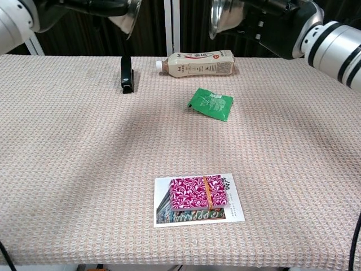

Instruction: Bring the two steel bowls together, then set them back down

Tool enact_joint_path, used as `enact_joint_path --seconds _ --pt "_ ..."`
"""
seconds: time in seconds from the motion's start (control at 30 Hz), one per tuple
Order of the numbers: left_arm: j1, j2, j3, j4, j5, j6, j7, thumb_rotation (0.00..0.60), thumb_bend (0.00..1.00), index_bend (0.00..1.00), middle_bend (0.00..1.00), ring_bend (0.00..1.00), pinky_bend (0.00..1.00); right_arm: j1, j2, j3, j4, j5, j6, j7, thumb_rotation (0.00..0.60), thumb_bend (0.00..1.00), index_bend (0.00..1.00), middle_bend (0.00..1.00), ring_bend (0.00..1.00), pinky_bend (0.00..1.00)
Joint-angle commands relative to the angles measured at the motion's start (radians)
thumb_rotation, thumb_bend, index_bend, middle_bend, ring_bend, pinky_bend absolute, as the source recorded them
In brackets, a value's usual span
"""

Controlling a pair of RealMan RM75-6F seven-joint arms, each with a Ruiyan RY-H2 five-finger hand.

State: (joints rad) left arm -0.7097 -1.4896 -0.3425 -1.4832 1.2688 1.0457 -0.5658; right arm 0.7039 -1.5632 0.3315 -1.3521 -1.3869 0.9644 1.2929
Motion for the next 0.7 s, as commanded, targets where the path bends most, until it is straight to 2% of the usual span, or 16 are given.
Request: enact_joint_path --seconds 0.03,0.17,0.27,0.37,0.47,0.6,0.67,0.7 --pt "0.009 0.246 0.098 -0.081 -0.075 -0.206 0.242 0.6 0.21 0.64 0.61 0.56 0.61 -0.059 0.181 -0.107 -0.03 -0.02 -0.013 -0.448 0.6 0.18 0.68 0.53 0.46 0.33" --pt "0.016 0.328 0.148 -0.113 -0.191 -0.199 0.502 0.6 0.21 0.64 0.61 0.56 0.61 -0.093 0.311 -0.164 -0.131 0.096 -0.046 -0.939 0.6 0.18 0.69 0.54 0.47 0.33" --pt "0.02 0.355 0.174 -0.127 -0.278 -0.177 0.633 0.6 0.21 0.64 0.61 0.56 0.61 -0.095 0.405 -0.202 -0.247 0.256 -0.091 -1.241 0.6 0.19 0.7 0.54 0.47 0.34" --pt "0.021 0.359 0.199 -0.125 -0.339 -0.163 0.726 0.6 0.21 0.64 0.61 0.56 0.61 -0.091 0.449 -0.235 -0.339 0.411 -0.074 -1.453 0.6 0.19 0.7 0.54 0.47 0.34" --pt "0.019 0.356 0.221 -0.122 -0.371 -0.189 0.755 0.6 0.21 0.64 0.61 0.55 0.61 -0.092 0.452 -0.25 -0.388 0.512 -0.041 -1.545 0.6 0.2 0.7 0.54 0.47 0.34" --pt "0.014 0.34 0.245 -0.089 -0.389 -0.211 0.789 0.6 0.21 0.62 0.6 0.54 0.59 -0.087 0.441 -0.269 -0.393 0.577 -0.029 -1.614 0.6 0.21 0.7 0.54 0.47 0.35" --pt "0.011 0.332 0.253 -0.075 -0.399 -0.22 0.803 0.6 0.21 0.54 0.58 0.52 0.58 -0.081 0.434 -0.279 -0.392 0.607 -0.023 -1.651 0.6 0.21 0.69 0.53 0.47 0.34" --pt "0.01 0.329 0.257 -0.07 -0.401 -0.223 0.809 0.6 0.21 0.46 0.55 0.5 0.57 -0.079 0.432 -0.282 -0.391 0.621 -0.021 -1.664 0.6 0.21 0.68 0.52 0.47 0.34"
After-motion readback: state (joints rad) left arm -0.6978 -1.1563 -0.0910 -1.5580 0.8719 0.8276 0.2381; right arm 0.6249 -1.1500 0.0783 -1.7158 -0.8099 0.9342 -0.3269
